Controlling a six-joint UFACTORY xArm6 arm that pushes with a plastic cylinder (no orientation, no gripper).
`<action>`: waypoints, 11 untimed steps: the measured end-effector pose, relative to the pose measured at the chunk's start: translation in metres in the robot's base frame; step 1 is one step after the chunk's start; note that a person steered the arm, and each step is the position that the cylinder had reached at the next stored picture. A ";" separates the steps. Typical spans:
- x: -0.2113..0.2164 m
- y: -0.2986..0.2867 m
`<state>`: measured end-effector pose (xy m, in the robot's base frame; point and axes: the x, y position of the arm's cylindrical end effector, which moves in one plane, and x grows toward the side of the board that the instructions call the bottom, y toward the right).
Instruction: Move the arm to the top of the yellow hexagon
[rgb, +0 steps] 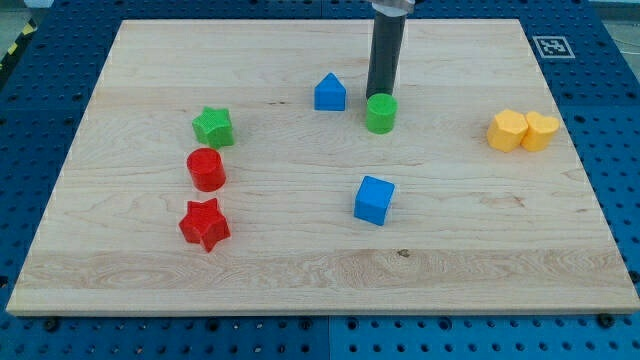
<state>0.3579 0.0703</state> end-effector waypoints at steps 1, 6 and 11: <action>-0.003 0.007; -0.006 0.136; 0.007 0.151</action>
